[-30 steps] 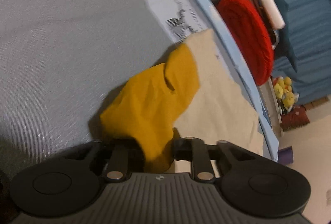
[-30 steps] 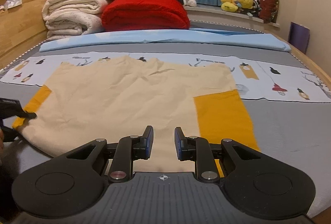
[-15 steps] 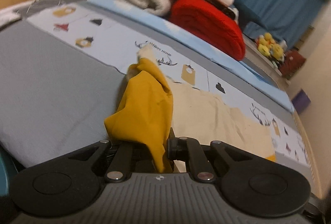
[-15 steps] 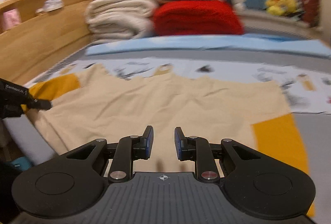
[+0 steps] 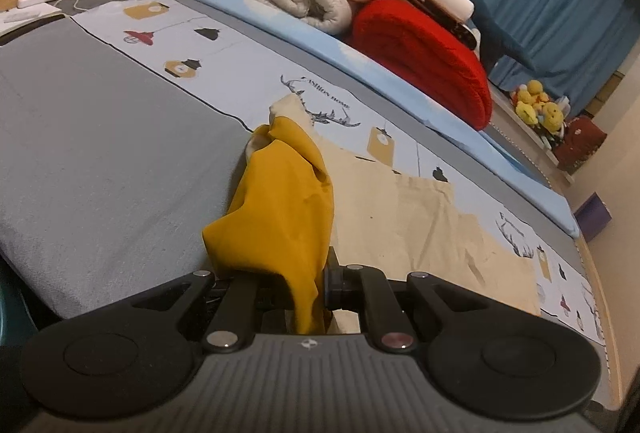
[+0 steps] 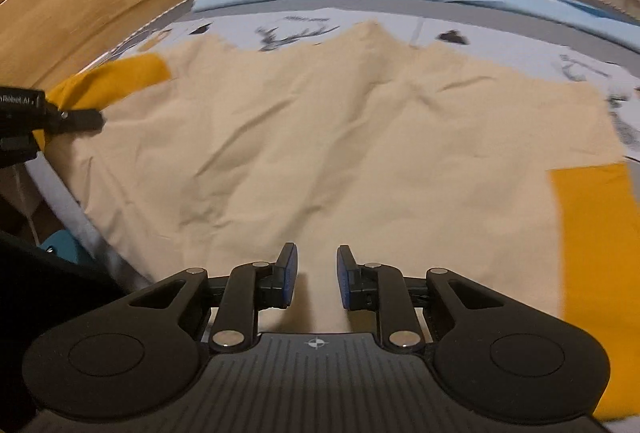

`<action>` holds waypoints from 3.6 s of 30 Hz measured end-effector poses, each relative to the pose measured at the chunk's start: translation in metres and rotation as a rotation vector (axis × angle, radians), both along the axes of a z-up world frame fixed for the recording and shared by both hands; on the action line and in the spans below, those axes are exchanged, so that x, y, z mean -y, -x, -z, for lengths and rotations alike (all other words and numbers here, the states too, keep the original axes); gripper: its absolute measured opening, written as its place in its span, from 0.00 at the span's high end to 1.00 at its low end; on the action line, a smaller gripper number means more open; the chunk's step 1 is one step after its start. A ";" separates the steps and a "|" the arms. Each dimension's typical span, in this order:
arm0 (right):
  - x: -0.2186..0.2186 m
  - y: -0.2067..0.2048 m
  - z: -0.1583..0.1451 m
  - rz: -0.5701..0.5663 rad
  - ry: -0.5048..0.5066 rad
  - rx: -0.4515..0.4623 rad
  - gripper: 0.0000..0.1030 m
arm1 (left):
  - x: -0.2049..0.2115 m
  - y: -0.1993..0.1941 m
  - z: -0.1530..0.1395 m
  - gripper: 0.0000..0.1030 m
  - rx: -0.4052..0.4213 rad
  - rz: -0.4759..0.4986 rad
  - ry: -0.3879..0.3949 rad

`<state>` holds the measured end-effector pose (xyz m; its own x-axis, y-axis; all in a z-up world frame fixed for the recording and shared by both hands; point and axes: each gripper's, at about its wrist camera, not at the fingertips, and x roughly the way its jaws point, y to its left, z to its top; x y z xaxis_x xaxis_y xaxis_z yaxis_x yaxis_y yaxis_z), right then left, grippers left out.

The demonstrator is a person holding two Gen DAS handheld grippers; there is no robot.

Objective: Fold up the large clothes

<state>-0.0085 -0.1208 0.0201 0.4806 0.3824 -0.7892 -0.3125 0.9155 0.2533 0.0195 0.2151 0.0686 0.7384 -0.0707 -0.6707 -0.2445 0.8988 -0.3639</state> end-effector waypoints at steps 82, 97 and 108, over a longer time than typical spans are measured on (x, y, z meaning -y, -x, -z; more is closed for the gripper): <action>0.297 0.071 -0.006 0.649 -0.365 -0.021 1.00 | 0.253 0.009 -0.037 0.58 -0.023 0.763 -0.299; 0.291 0.061 0.064 0.625 0.002 -0.247 1.00 | 0.273 -0.041 0.027 0.57 -0.123 1.008 -0.306; 0.258 0.045 0.069 0.538 0.204 -0.259 0.98 | 0.259 -0.044 0.046 0.47 -0.243 1.055 -0.365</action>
